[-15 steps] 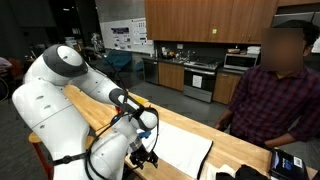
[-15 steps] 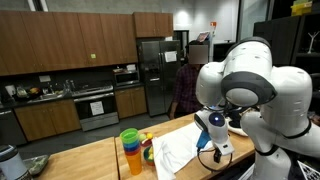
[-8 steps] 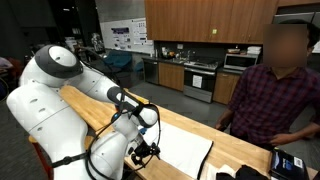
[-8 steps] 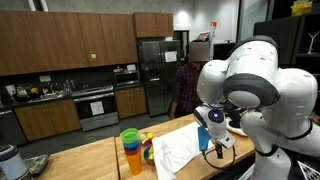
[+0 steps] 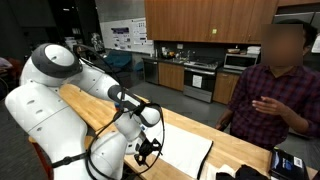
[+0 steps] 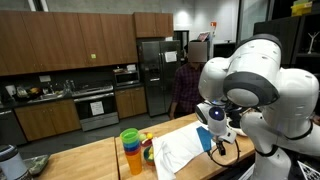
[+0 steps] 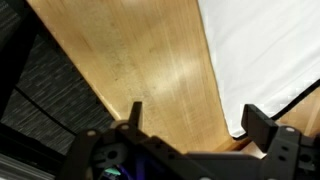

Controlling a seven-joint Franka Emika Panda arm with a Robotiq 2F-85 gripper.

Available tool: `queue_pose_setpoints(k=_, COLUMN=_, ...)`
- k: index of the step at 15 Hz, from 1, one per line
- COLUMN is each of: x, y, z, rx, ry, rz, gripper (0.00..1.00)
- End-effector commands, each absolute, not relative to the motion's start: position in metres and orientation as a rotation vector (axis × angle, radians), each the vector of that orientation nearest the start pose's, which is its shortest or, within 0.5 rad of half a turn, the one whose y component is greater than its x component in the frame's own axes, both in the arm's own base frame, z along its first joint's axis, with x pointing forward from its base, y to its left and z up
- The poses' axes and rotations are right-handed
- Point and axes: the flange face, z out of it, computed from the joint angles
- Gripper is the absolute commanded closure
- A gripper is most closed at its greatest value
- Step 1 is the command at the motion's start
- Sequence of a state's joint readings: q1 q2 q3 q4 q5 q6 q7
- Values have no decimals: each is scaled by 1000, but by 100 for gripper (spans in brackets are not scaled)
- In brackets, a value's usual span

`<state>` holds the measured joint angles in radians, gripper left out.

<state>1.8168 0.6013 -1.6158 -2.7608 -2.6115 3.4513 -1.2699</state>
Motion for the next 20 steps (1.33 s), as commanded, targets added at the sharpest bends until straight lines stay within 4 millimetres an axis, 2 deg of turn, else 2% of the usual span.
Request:
queue_pose_setpoints(k=1, x=239, y=33, z=209, rx=-1474, ry=2676, rz=-722, gripper=0)
queue_pose_setpoints(k=7, x=239, y=34, z=209, rx=-1475, ry=2676, rz=-722, gripper=0)
queue_pose_setpoints(k=9, x=245, y=40, z=212, rx=-1701, ry=2520, rz=-731, gripper=0)
queue_pose_setpoints(k=15, x=264, y=43, z=227, rx=-2118, ry=2188, rz=-721, gripper=0)
queue_pose_setpoints(k=20, x=269, y=39, z=233, rx=-2454, ry=1878, rz=-700, gripper=0)
